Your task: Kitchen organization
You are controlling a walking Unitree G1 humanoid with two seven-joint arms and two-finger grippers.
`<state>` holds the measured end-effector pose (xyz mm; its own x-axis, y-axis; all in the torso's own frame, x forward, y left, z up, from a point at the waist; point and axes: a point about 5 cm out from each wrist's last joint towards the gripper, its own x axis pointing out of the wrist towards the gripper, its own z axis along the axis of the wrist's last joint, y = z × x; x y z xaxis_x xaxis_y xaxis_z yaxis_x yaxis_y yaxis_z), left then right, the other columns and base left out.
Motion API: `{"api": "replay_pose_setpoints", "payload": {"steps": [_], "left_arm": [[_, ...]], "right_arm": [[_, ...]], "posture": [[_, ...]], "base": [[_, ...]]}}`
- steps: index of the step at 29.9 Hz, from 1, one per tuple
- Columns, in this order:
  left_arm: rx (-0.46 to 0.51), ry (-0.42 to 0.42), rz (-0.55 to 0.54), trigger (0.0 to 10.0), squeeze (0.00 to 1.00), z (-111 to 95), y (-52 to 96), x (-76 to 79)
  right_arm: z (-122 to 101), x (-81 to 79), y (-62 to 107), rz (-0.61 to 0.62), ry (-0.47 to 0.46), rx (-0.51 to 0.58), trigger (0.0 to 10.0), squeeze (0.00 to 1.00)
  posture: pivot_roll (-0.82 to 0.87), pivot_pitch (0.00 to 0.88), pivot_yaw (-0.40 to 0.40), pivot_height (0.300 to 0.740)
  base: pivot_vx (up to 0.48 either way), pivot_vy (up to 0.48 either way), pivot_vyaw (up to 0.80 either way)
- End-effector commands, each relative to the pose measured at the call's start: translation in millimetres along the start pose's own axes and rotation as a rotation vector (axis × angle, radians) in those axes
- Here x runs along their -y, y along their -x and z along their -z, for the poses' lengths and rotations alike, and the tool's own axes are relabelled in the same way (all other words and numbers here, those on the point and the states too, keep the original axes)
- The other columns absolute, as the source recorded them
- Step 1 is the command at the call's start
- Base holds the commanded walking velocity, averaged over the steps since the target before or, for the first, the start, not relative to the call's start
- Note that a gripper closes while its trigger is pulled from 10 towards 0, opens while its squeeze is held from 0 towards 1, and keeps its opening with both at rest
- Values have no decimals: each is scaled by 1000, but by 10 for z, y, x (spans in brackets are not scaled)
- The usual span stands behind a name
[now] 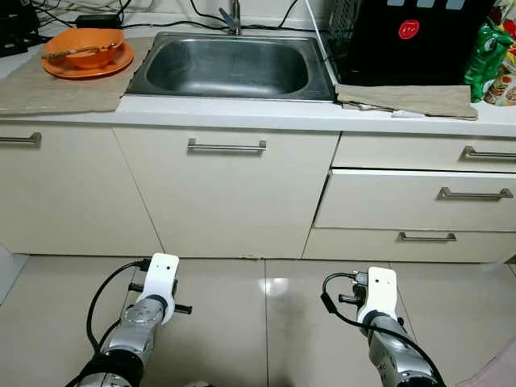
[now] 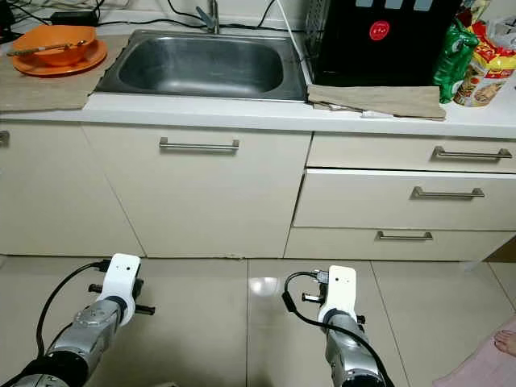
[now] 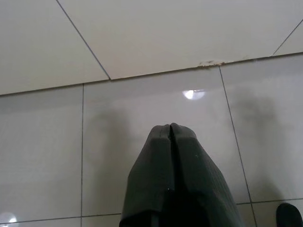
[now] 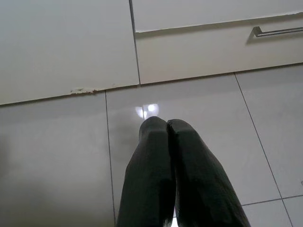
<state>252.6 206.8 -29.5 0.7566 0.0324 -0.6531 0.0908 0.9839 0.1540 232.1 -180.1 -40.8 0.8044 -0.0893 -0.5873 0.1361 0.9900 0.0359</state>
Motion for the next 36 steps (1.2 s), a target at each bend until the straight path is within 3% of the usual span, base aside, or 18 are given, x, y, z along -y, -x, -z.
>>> {"api": "replay_pose_setpoints", "payload": {"steps": [1,9,10,12,18,19,20,21,22,23,24,25,26,27,30,36], "left_arm": [[7,3,1,10000,0,-20,-6,-1],[7,3,1,10000,0,-20,-6,-1],[9,4,1,10000,0,-14,-6,-7],[45,-35,-37,10000,0,-74,-3,-69],[54,-34,-45,10000,0,-83,1,-89],[55,-34,-46,10000,0,-85,2,-92],[56,-33,-46,10000,0,-87,2,-95],[56,-32,-46,10000,0,-87,2,-96],[56,-32,-46,10000,0,-87,2,-96],[58,-31,-46,10000,0,-89,2,-96],[58,-31,-46,10000,0,-89,2,-96],[59,-30,-46,10000,55,-90,2,-96],[63,-28,-44,10000,835,-95,2,-94],[67,-27,-43,10000,1000,-98,1,-93],[76,5,-53,10000,1000,-119,4,-128],[173,-15,-87,10000,1000,-293,48,-267]], "right_arm": [[-18,4,-3,-2,-9,14,10000,0],[-18,4,-3,-2,-9,14,10000,0],[-16,5,-7,-4,-4,15,10000,0],[-101,-10,-14,65,168,87,10000,0],[-112,-16,-13,63,171,98,10000,0],[-115,-17,-12,60,167,100,10000,35],[-118,-16,-11,59,165,102,10000,302],[-119,-12,-11,62,166,102,10000,459],[-119,-12,-11,62,166,102,10000,459],[-120,-6,-11,66,167,104,10000,659],[-120,-6,-11,66,167,104,10000,659],[-123,-5,-11,65,166,108,10000,776],[-132,-4,-9,66,163,120,10000,1000],[-139,-4,-8,68,162,129,10000,1000],[-205,-8,-6,66,160,165,10000,1000],[-427,-50,14,73,232,277,10000,1000]], "posture": [[15,0,-29,740],[15,0,-29,740],[0,0,0,740],[19,0,-24,740],[20,0,-25,740],[20,0,-25,740],[20,0,-25,740],[20,0,-25,740],[20,0,-25,740],[19,0,-24,740],[19,0,-24,740],[18,0,-24,740],[18,0,-24,740],[18,0,-24,740],[16,0,-25,740],[11,0,-22,740]], "base": [[0,0,0],[0,0,0],[0,0,0],[0,0,0],[0,0,0],[0,0,0],[0,0,0],[0,0,0],[0,0,0],[0,0,0],[0,0,0],[0,0,0],[0,0,0],[0,0,0],[0,0,0],[0,0,0]]}}
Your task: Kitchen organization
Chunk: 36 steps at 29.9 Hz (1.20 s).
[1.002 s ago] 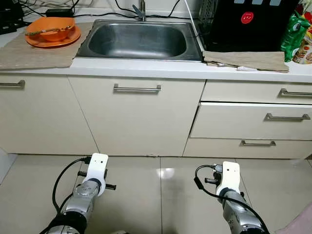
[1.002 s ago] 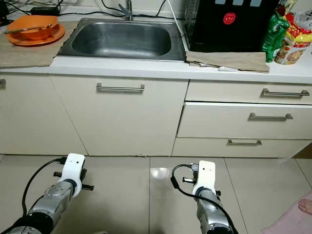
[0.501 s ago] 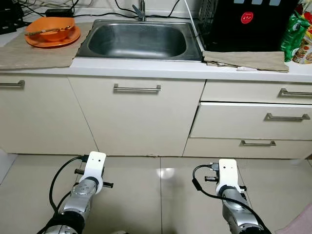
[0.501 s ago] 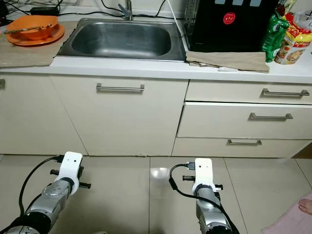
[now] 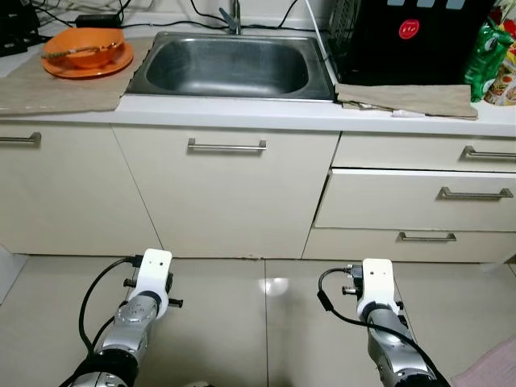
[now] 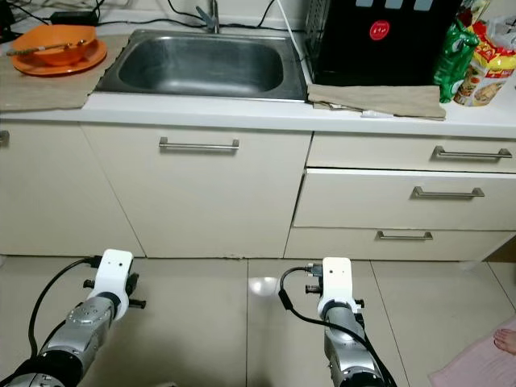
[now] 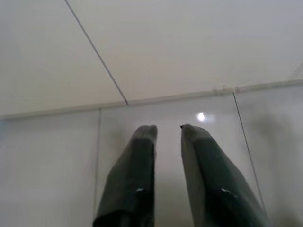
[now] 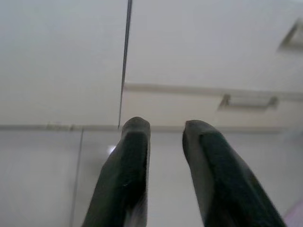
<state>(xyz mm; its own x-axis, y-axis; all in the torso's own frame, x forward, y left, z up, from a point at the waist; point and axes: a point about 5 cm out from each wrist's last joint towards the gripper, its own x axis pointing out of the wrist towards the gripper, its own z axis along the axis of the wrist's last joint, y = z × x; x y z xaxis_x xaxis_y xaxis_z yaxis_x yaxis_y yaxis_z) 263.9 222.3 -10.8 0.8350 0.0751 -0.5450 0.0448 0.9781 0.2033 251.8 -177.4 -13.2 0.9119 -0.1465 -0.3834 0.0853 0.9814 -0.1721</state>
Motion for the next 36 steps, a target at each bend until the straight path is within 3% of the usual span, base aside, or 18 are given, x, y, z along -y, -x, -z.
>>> {"api": "replay_pose_setpoints", "payload": {"steps": [1,4,6,8,11,12,16,19,22,23,24,25,27,30,32,33,36], "left_arm": [[89,-16,-21,10000,1000,-178,6,-108],[215,-25,-44,10000,1000,-401,41,-212],[331,-28,-62,10000,1000,-672,93,-318],[372,-39,-74,10000,1000,-757,120,-348],[530,-36,-105,10000,1000,-1115,279,-452],[616,-12,-104,10000,1000,-1335,396,-483],[698,-4,-87,10000,1000,-1544,526,-475],[811,38,-94,10000,1000,-1859,675,-447],[846,13,-137,10000,1000,-1977,741,-436],[863,-4,-124,10000,1000,-2024,762,-402],[863,-4,-124,10000,1000,-2024,762,-402],[898,-59,-115,10000,0,-2090,800,-340],[899,-32,-119,10000,0,-2102,793,-313],[838,104,-47,10000,0,-2059,746,-278],[810,126,-27,10000,0,-2036,731,-265],[777,115,31,10000,0,-1973,723,-201],[753,72,20,10000,0,-1910,713,-189]], "right_arm": [[-153,29,-18,5,21,77,10000,1000],[-347,26,-25,-8,3,168,10000,1000],[-631,47,-22,-6,28,284,10000,1000],[-724,53,-14,-3,40,319,10000,1000],[-1179,111,82,15,49,479,10000,1000],[-1406,151,150,-17,25,531,10000,1000],[-1599,211,204,-56,-10,570,10000,1000],[-1960,297,279,-8,-14,684,10000,1000],[-2102,307,326,29,-33,706,10000,1000],[-2172,320,350,65,-21,743,10000,933],[-2172,320,350,65,-21,743,10000,933],[-2265,329,395,127,26,815,10000,0],[-2238,345,378,166,37,805,10000,0],[-2092,335,311,79,-94,700,10000,0],[-2045,305,306,13,-136,668,10000,0],[-1950,295,299,-40,-249,593,10000,0],[-1893,301,300,-41,-307,558,10000,0]], "posture": [[12,0,-22,740],[13,0,-23,740],[14,0,-26,740],[14,0,-24,740],[18,0,-26,740],[18,0,-28,740],[26,0,-34,740],[32,0,-36,740],[31,0,-36,740],[32,0,-37,740],[32,0,-37,740],[34,0,-35,740],[35,0,-34,740],[35,0,-32,740],[33,0,-29,740],[33,0,-30,740],[33,0,-30,740]], "base": [[0,0,0],[0,0,0],[0,0,0],[0,0,0],[0,0,0],[0,0,0],[0,0,0],[0,0,0],[0,0,0],[0,0,0],[0,0,0],[0,0,0],[0,0,0],[0,0,0],[0,0,0],[0,0,0],[0,0,0]]}}
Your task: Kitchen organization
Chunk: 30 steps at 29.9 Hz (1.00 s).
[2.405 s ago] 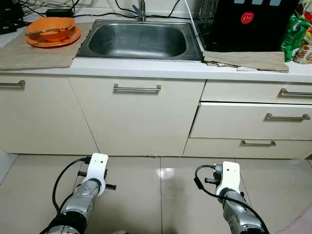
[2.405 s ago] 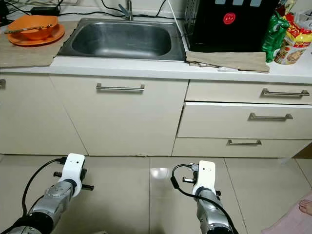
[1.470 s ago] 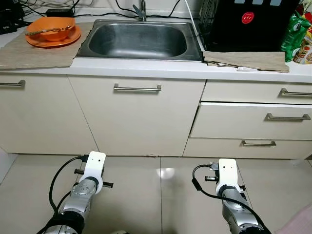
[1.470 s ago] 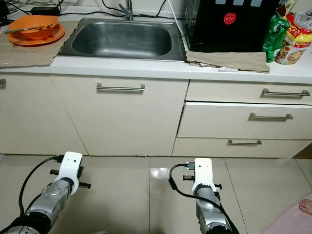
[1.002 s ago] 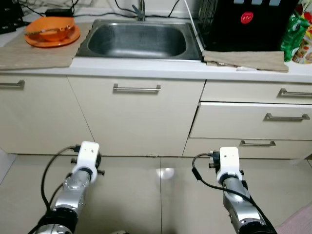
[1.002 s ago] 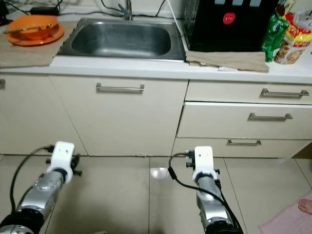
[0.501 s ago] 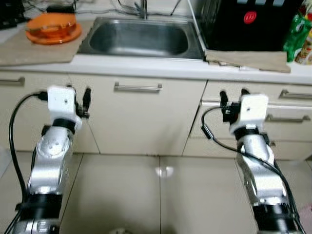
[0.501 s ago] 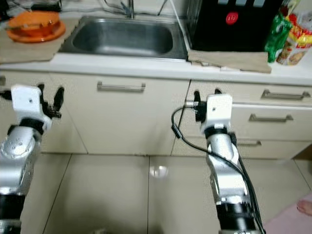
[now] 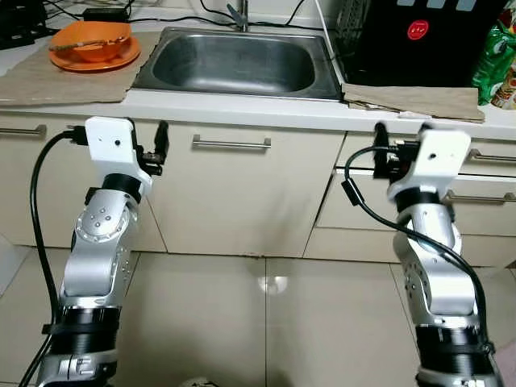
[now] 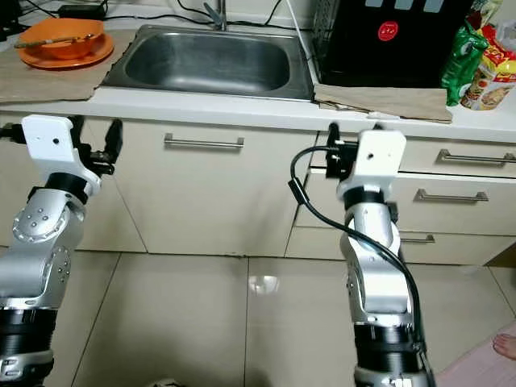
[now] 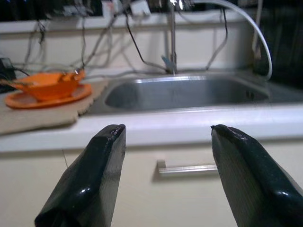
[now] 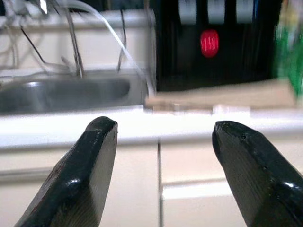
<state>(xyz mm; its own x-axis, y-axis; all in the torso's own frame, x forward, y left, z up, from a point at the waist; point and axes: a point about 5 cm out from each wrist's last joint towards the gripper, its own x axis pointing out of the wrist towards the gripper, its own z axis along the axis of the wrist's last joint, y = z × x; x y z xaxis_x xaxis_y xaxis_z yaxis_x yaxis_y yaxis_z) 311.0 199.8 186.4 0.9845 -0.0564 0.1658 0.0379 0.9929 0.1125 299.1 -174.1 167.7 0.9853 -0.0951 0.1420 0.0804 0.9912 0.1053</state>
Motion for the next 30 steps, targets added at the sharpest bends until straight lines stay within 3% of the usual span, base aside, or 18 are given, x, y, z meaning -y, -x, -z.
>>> {"api": "replay_pose_setpoints", "payload": {"steps": [1,3,5,9,13,17,20,25,30], "left_arm": [[-30,-46,-4,10000,0,59,37,-16],[-117,-124,-51,10000,0,296,158,-113],[-127,-127,-76,10000,0,354,225,-163],[-142,-73,-101,10000,0,363,247,-191],[-109,-47,-113,10000,0,314,191,-146],[-47,-118,-94,10000,0,192,133,-84],[-22,-96,-76,10000,0,129,118,-68],[-4,-100,-53,10000,0,87,43,-6],[84,-108,8,10000,0,-163,-48,58]], "right_arm": [[-17,58,21,9,-17,-6,10000,0],[283,93,150,-32,81,-132,10000,0],[404,105,229,-60,148,-183,10000,0],[398,96,247,-70,179,-175,10000,0],[295,59,157,-64,218,-108,10000,0],[231,10,114,-49,188,-67,10000,0],[190,-29,136,-59,142,-47,10000,0],[261,118,208,43,123,-61,10000,0],[164,125,204,45,56,-24,10000,0]], "posture": [[31,8,-30,740],[34,12,-32,740],[33,17,-39,740],[33,7,-46,740],[24,0,-47,740],[22,0,-47,740],[22,0,-35,740],[21,0,4,740],[17,0,8,740]], "base": [[0,0,0],[0,0,0],[0,0,0],[0,0,0],[0,0,0],[0,0,0],[0,0,0],[0,0,0],[0,0,0]]}}
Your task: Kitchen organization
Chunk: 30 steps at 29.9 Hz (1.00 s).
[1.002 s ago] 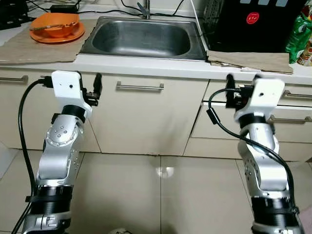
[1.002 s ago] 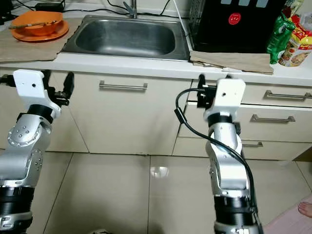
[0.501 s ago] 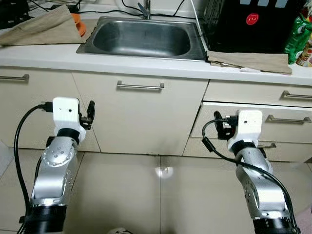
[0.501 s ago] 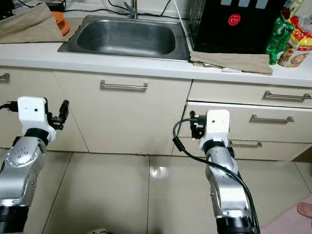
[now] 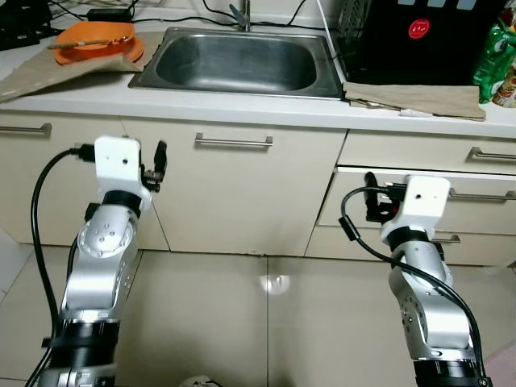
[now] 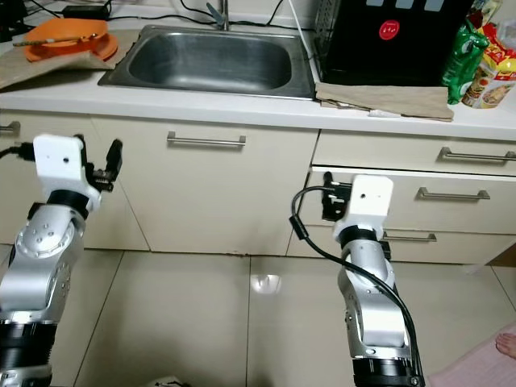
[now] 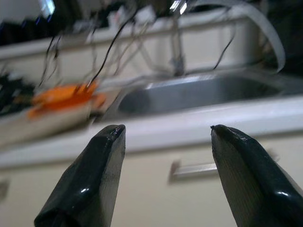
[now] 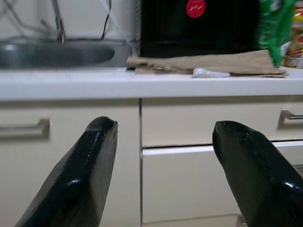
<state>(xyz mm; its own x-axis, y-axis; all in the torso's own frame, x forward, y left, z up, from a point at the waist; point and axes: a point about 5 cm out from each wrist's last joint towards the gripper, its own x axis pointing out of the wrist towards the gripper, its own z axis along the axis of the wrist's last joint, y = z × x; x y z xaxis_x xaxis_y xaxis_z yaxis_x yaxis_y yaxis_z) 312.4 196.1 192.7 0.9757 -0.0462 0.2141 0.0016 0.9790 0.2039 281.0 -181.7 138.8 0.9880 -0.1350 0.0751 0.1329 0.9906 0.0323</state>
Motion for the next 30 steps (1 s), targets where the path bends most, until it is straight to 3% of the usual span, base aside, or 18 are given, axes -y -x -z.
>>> {"api": "replay_pose_setpoints", "payload": {"steps": [1,5,16,30], "left_arm": [[53,-5,28,10000,0,-144,-45,20],[91,18,46,10000,0,-258,-76,41],[72,-22,35,10000,0,-220,-9,-4],[89,-35,24,10000,0,-306,-9,-78]], "right_arm": [[-108,-4,-8,-11,-28,51,10000,0],[-200,-83,-19,-71,-28,83,10000,0],[-212,-191,-20,-156,-5,93,10000,0],[-280,-343,-72,-225,4,130,10000,0]], "posture": [[15,0,7,740],[20,0,-2,740],[40,0,-16,740],[66,0,-21,740]], "base": [[0,0,0],[0,0,0],[0,0,0],[286,0,775]]}}
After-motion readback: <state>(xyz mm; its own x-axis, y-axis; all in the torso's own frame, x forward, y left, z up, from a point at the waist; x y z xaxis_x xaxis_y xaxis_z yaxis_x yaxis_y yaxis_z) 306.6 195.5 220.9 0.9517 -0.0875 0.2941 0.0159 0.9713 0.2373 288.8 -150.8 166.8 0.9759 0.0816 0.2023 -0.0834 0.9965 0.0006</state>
